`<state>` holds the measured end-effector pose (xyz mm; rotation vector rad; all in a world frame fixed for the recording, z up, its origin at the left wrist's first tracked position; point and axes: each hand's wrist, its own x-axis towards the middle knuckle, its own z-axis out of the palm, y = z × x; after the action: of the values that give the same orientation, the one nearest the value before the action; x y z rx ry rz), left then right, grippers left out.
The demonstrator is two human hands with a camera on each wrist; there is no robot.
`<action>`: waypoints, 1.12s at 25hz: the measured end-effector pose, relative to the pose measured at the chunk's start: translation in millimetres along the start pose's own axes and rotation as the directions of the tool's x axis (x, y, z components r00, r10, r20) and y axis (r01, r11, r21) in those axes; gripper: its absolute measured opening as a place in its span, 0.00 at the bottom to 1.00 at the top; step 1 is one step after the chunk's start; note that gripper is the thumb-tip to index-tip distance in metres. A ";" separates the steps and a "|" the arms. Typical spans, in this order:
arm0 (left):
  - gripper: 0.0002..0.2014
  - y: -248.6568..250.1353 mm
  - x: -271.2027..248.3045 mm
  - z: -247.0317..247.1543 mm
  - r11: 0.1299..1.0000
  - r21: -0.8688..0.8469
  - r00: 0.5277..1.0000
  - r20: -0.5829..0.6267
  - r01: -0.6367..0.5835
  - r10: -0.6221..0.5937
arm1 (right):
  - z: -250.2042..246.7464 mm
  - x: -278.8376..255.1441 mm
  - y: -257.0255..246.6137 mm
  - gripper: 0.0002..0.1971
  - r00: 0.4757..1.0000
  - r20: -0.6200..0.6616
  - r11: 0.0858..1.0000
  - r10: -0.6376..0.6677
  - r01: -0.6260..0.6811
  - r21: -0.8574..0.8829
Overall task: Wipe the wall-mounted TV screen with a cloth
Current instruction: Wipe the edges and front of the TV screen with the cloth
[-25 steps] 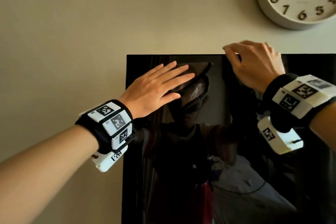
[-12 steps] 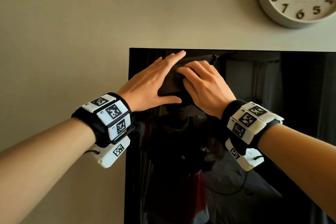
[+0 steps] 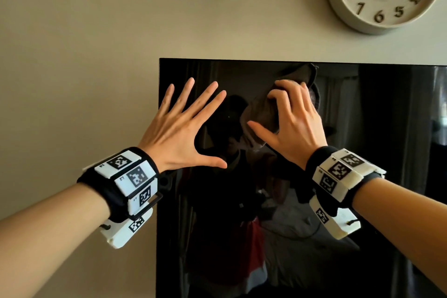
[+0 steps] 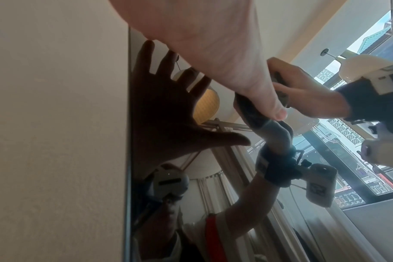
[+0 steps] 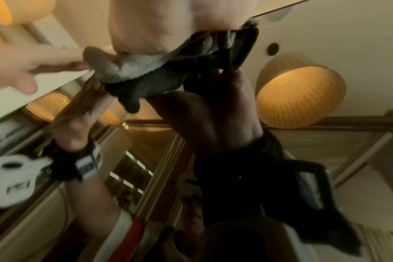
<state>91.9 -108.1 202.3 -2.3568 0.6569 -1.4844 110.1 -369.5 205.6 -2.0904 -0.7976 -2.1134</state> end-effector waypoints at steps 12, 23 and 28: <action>0.73 11.5 0.0 14.1 0.998 0.029 0.997 0.035 0.064 -0.065 | 1.5 -36.4 10.3 0.38 0.984 0.145 0.984 0.105 -0.082 -0.157; 0.74 31.7 1.8 7.6 0.994 0.052 0.992 0.073 0.099 -0.103 | -3.8 -55.0 23.1 0.38 0.987 0.158 0.989 0.004 0.018 -0.144; 0.76 59.6 4.4 9.9 0.992 0.052 0.989 0.088 0.119 -0.123 | -19.2 -55.4 56.0 0.37 0.985 0.169 0.983 0.026 0.005 -0.184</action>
<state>88.9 -161.5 173.9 -2.4504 0.4594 -1.4144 118.9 -442.6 171.6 -2.3904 -0.6257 -2.0966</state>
